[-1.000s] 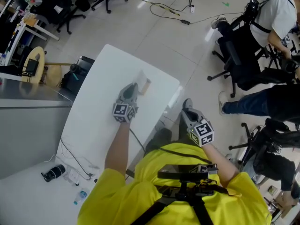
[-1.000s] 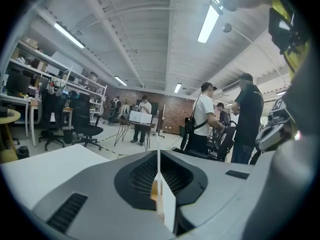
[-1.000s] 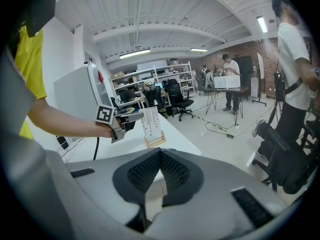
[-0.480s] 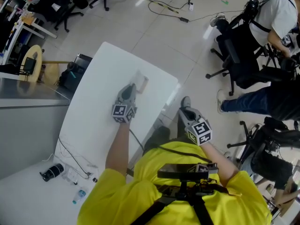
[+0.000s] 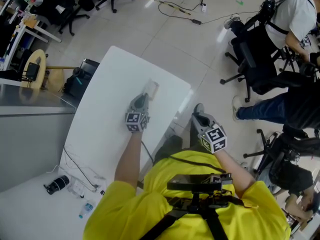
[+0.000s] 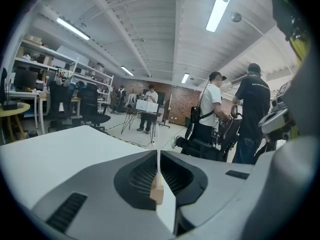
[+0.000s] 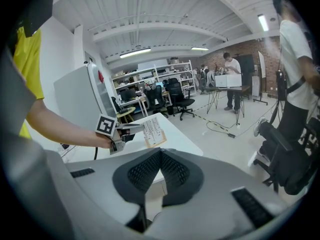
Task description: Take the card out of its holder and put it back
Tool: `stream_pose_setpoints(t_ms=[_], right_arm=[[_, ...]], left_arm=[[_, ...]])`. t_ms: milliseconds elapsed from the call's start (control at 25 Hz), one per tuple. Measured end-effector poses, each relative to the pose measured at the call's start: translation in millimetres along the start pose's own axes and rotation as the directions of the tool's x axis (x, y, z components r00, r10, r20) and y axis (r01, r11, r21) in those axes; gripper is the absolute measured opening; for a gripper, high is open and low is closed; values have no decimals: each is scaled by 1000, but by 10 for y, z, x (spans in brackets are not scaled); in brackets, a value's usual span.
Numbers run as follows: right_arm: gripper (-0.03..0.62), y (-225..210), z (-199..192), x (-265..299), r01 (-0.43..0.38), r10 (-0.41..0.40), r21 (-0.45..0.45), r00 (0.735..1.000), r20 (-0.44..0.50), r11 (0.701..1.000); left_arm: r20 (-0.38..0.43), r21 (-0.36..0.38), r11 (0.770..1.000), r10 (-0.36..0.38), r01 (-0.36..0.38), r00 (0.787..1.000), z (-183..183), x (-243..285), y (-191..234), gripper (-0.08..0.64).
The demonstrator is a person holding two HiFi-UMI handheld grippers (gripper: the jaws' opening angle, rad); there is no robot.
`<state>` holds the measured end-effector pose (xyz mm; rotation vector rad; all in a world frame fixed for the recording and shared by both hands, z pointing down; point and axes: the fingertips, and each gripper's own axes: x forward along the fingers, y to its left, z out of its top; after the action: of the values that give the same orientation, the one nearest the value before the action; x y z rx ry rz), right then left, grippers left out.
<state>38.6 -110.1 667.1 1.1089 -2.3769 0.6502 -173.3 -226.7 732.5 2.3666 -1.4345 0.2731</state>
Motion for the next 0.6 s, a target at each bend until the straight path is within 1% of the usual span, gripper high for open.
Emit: stream_pose_setpoints(t_ms=[80, 200, 280, 440, 600], right_arm=[[6, 16, 21, 23, -2, 2, -3, 1000, 2, 1000], [6, 20, 53, 47, -1, 1, 1, 1000, 7, 1000], [6, 20, 90, 65, -4, 4, 2, 1000, 14, 1000], [6, 33, 217, 80, -9, 10, -4, 999, 41, 1000], [6, 97, 425, 113, -33, 35, -21, 996, 80, 999]], left_arm=[[2, -26, 1000, 10, -10, 1000, 6, -26, 39, 15], [28, -54, 998, 17, -15, 999, 101, -100, 54, 32], [37, -70, 997, 16, -13, 999, 156, -166, 35, 74], [63, -100, 995, 34, -28, 997, 296, -428, -24, 74], [63, -120, 992, 52, -44, 997, 527, -742, -50, 74]])
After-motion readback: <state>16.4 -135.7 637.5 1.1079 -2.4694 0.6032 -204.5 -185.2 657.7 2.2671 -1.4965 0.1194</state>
